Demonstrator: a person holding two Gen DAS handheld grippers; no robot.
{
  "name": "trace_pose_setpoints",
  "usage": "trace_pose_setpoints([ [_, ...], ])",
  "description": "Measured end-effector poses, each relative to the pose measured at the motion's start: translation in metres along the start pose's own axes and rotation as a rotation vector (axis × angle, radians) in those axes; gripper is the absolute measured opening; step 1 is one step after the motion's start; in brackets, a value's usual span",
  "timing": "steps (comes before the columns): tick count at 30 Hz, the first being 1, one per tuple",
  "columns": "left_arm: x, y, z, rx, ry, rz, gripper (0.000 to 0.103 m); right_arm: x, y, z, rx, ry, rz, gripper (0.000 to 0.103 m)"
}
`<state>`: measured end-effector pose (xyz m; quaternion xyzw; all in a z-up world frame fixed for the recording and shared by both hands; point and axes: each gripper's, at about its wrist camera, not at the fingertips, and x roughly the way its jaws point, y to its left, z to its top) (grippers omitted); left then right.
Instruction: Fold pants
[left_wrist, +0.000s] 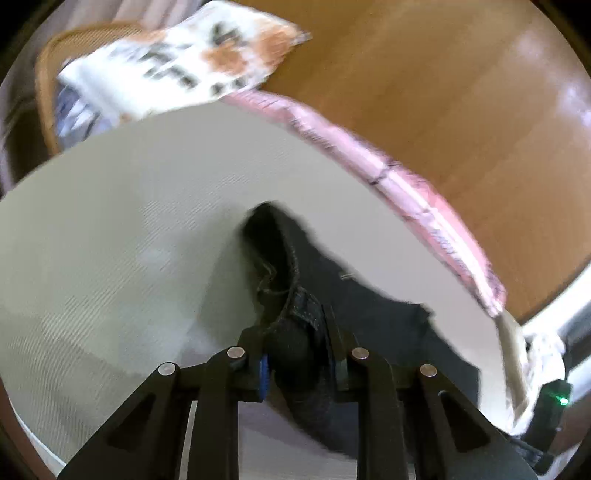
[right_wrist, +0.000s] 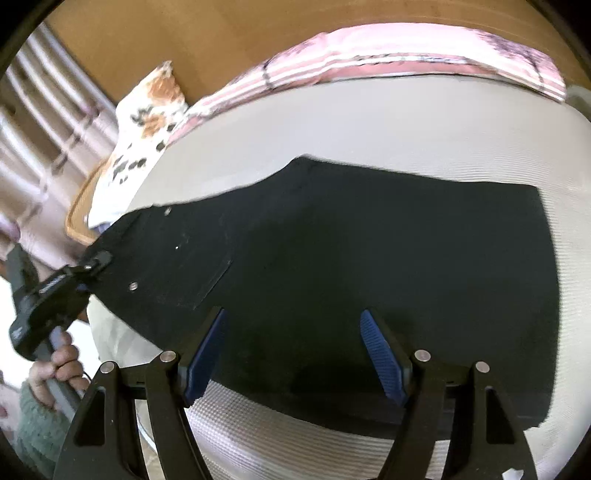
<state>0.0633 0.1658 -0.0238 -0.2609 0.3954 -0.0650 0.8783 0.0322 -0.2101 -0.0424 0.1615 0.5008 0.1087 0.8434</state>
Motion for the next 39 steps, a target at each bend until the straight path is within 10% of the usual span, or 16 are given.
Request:
trace_pose_setpoints([
  [9,-0.002,-0.153,0.010,0.269,0.014,-0.250,0.022,-0.058,-0.065,0.015,0.144,-0.127,-0.035,0.072],
  [19,0.066,-0.296,-0.077,0.555,0.260,-0.400,0.022,-0.100,-0.148,0.004,0.320,-0.196,-0.075,0.072],
  [28,0.126,-0.309,-0.163,0.728,0.431,-0.303,0.027,-0.095,-0.181,-0.006,0.388,-0.159,-0.025,0.072],
  [39,0.062,-0.285,-0.145,0.829,0.388,-0.372,0.045,-0.032,-0.186,0.020,0.373,-0.017,0.279,0.073],
])
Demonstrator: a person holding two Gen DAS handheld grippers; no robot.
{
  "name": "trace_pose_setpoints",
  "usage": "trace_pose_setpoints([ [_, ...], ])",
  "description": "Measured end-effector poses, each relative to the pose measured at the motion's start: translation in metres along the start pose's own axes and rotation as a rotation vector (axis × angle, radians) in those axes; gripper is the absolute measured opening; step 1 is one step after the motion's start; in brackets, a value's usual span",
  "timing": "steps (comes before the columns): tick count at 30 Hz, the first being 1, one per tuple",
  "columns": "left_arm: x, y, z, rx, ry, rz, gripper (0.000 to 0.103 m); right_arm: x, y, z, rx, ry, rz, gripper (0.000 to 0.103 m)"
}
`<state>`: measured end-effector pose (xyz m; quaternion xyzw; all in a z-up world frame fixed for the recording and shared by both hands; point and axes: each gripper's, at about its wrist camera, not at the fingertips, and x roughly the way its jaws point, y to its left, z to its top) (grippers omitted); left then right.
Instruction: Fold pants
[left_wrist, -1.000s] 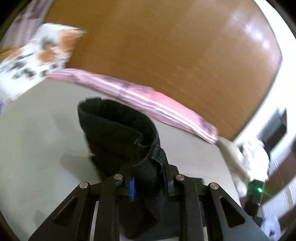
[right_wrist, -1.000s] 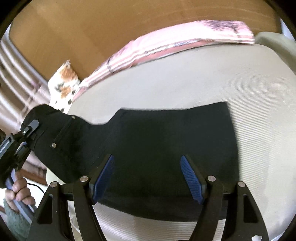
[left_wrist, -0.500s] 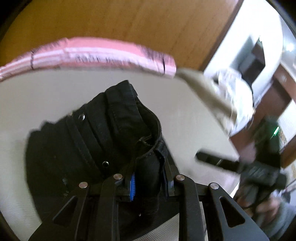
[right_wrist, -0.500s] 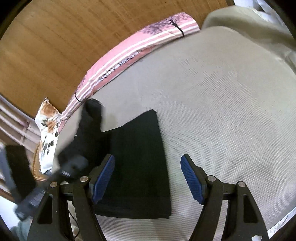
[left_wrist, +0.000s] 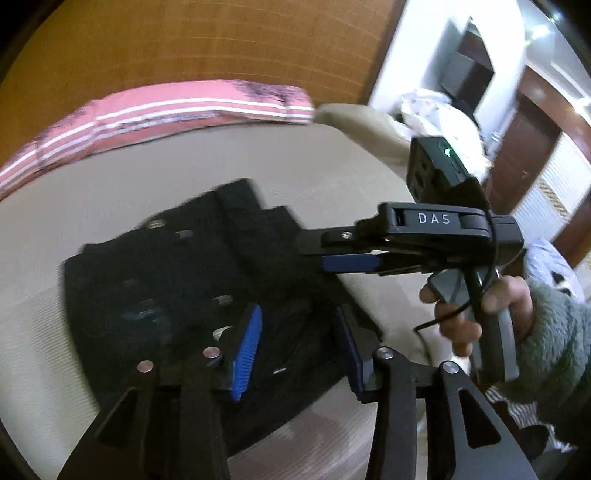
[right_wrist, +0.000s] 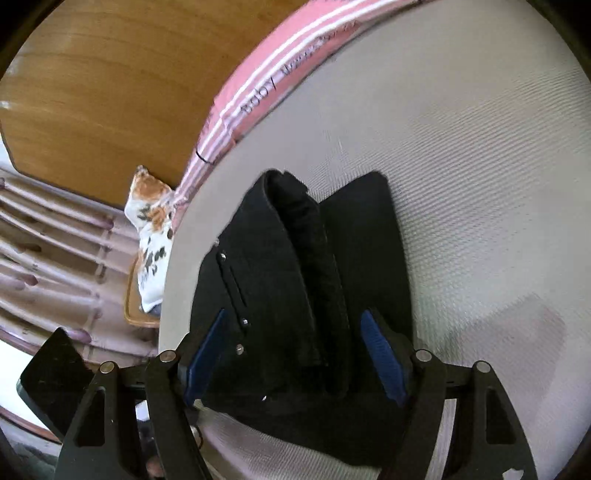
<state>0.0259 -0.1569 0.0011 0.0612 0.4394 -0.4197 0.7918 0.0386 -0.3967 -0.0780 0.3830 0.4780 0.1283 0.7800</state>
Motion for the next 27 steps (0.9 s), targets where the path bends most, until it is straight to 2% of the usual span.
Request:
trace_pose_setpoints([
  [6,-0.010,0.063,-0.018,-0.190,0.004,0.127,0.045,0.023,-0.004,0.019,-0.034,0.021,0.037,0.072],
  [8,-0.008,0.075,-0.026,-0.223,0.017,0.142,0.045,0.030,-0.004,0.028,-0.051,0.019,0.050,0.071],
  [10,-0.003,0.083,-0.032,-0.249,0.030,0.126,0.045,0.037,-0.004,0.034,-0.066,0.018,0.070,0.070],
  [13,0.002,0.081,-0.034,-0.234,0.034,0.140,0.045,0.047,-0.001,0.044,-0.080,0.017,0.100,0.069],
  [15,0.005,0.079,-0.036,-0.222,0.043,0.151,0.045,0.049,0.001,0.044,-0.088,0.014,0.108,0.060],
  [17,0.009,0.078,-0.039,-0.213,0.050,0.157,0.045,0.051,-0.002,0.042,-0.079,0.029,0.103,0.036],
  [18,0.012,0.078,-0.038,-0.211,0.051,0.158,0.045,0.053,-0.004,0.040,-0.067,0.044,0.112,0.033],
  [20,0.014,0.078,-0.036,-0.205,0.052,0.161,0.045,0.052,-0.005,0.036,-0.049,0.052,0.131,0.021],
  [23,0.012,0.079,-0.031,-0.214,0.049,0.155,0.045,0.042,0.005,0.030,-0.026,0.011,0.123,0.012],
  [27,-0.006,0.079,-0.022,-0.229,-0.012,0.140,0.045,0.010,0.028,0.024,-0.025,-0.060,0.125,0.010],
])
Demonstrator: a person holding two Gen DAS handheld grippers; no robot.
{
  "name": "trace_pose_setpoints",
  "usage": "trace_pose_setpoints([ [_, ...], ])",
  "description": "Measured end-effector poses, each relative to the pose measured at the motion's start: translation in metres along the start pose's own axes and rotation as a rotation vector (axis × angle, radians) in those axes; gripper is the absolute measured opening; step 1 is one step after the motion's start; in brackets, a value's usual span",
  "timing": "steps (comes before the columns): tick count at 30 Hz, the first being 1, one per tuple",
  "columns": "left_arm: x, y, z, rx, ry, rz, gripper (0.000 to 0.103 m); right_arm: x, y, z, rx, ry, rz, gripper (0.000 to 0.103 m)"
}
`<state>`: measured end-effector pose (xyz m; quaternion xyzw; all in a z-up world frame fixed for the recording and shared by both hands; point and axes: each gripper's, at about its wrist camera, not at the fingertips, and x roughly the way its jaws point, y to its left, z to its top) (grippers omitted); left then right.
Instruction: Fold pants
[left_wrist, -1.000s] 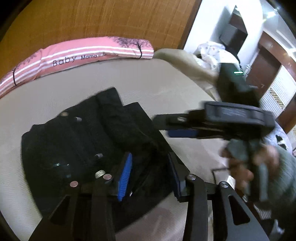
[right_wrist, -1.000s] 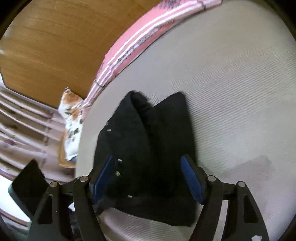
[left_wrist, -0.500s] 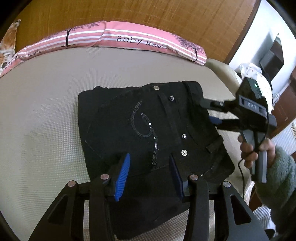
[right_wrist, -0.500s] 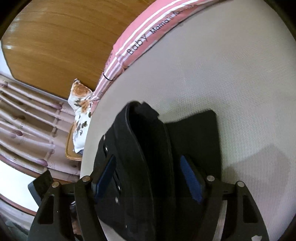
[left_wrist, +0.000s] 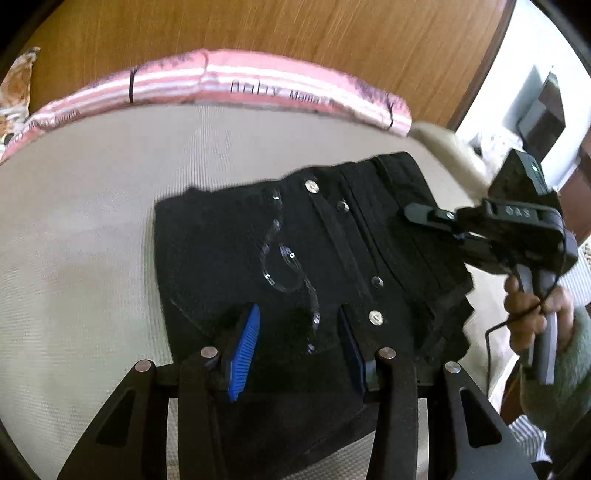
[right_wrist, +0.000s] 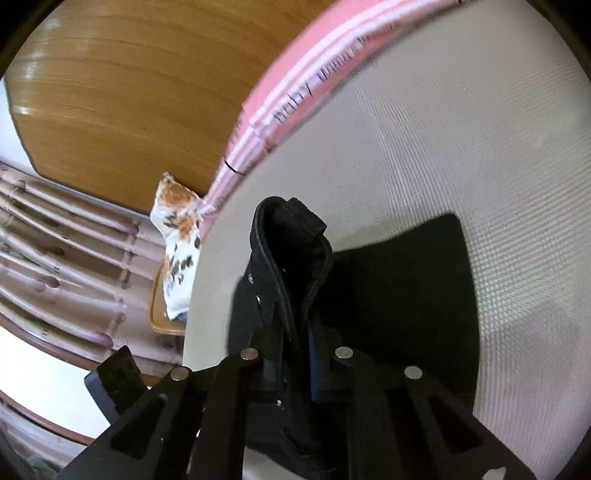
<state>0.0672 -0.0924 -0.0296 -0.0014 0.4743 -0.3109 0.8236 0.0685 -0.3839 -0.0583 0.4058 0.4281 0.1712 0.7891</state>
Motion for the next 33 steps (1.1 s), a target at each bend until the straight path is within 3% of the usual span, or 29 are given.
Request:
trace_pose_setpoints([
  [3,-0.008,-0.002,0.004,0.023,-0.028,-0.010,0.045,-0.026,0.004,-0.004,-0.005,-0.072,-0.030,0.010],
  [6,0.006,0.001,0.001,0.019,0.027,-0.015,0.045,-0.029,-0.015,-0.012,-0.003,-0.066,-0.148,0.010],
  [9,0.027,0.002,-0.007,0.039,0.105,0.010,0.045,-0.018,-0.037,-0.022,0.011,-0.018,-0.259,0.024],
  [12,0.030,-0.002,-0.011,0.081,0.101,0.029,0.045,-0.028,-0.035,-0.024,0.036,-0.025,-0.245,0.029],
  [16,0.025,-0.005,-0.010,0.064,0.116,0.012,0.046,-0.046,-0.018,-0.030,-0.007,-0.032,-0.243,0.030],
  [24,0.017,-0.012,-0.020,0.097,0.127,-0.004,0.048,-0.049,-0.027,-0.058,0.008,0.042,-0.250,0.029],
  [28,0.013,-0.012,-0.023,0.104,0.134,-0.001,0.048,-0.051,-0.020,-0.063,0.003,0.002,-0.249,0.014],
  [31,0.007,-0.011,-0.024,0.103,0.137,-0.019,0.048,-0.074,-0.004,-0.069,-0.011,-0.062,-0.208,0.011],
  [33,0.002,-0.009,-0.028,0.107,0.138,-0.042,0.048,-0.083,0.004,-0.077,-0.036,-0.080,-0.239,0.011],
])
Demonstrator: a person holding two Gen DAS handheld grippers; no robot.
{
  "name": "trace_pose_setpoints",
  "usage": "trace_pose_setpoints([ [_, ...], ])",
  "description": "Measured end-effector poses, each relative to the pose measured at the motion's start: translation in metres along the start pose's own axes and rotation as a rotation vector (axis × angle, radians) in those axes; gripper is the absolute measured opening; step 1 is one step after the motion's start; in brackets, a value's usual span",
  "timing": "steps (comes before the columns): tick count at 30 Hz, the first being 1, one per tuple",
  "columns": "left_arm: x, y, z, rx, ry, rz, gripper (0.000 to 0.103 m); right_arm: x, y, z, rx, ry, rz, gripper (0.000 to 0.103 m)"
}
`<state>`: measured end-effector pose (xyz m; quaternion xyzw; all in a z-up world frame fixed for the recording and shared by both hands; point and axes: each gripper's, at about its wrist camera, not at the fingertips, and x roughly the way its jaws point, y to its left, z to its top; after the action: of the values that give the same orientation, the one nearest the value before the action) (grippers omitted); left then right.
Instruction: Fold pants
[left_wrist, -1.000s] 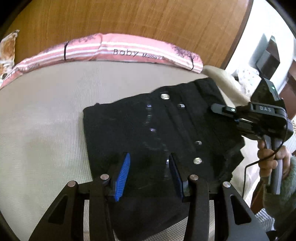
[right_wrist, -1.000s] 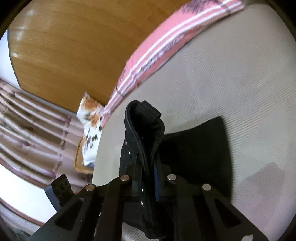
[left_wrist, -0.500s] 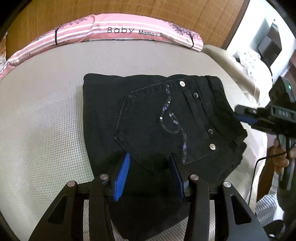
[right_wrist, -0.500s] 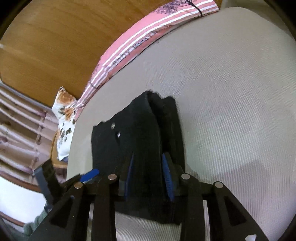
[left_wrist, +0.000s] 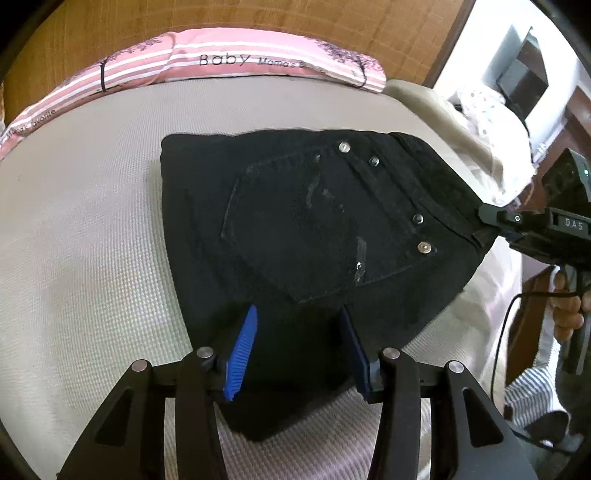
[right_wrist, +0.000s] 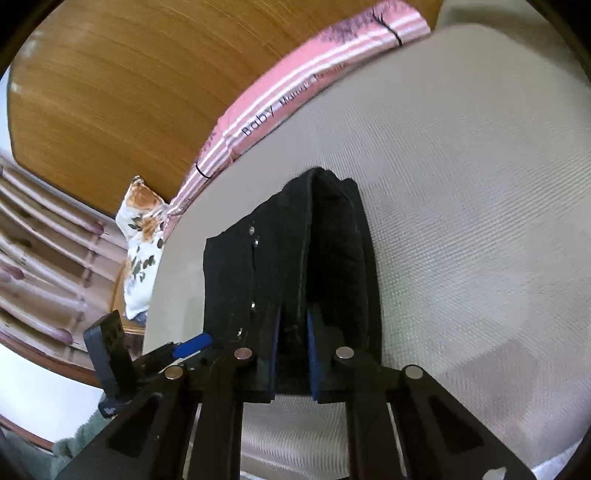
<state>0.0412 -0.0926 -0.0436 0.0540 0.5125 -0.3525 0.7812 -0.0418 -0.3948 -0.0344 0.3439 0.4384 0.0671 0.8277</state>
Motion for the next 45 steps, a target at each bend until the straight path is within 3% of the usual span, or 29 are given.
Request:
trace_pose_setpoints([
  [4,0.007,0.002,-0.013,0.044,0.046,0.034,0.048,0.027,-0.017,-0.019,-0.017,0.066,-0.119,0.010],
  [7,0.006,0.008,-0.011,0.016,0.043,0.012,0.048,0.031,-0.029,-0.016,0.049,0.062,-0.078,0.011],
  [10,0.006,0.008,-0.010,0.019,0.037,0.021,0.048,0.031,-0.023,-0.013,0.018,0.078,-0.108,0.013],
  [12,0.005,0.006,-0.011,0.022,0.033,0.027,0.048,0.030,-0.020,-0.012,0.020,0.076,-0.113,0.017],
  [14,0.002,0.007,-0.011,0.002,0.030,0.027,0.048,0.026,-0.019,-0.009,0.023,0.066,-0.129,0.030],
  [16,-0.003,0.009,-0.010,-0.012,0.022,0.026,0.048,0.023,-0.016,-0.008,0.018,0.058,-0.150,0.036],
  [26,-0.021,0.022,-0.002,-0.050,-0.050,0.066,0.049,0.009,0.009,0.026,-0.084,-0.033,-0.202,0.036],
  [35,-0.015,0.033,0.005,-0.077,-0.065,0.111,0.049,0.041,0.032,0.079,-0.147,-0.094,-0.223,0.036],
  [39,-0.005,0.038,0.003,-0.084,-0.040,0.126,0.049,0.067,0.022,0.086,-0.148,-0.083,-0.306,0.037],
  [42,0.009,0.041,-0.002,-0.080,0.013,0.131,0.049,0.073,0.007,0.085,-0.099,-0.086,-0.285,0.041],
  [45,0.011,0.044,-0.004,-0.097,0.003,0.115,0.051,0.072,0.003,0.085,-0.088,-0.086,-0.269,0.041],
])
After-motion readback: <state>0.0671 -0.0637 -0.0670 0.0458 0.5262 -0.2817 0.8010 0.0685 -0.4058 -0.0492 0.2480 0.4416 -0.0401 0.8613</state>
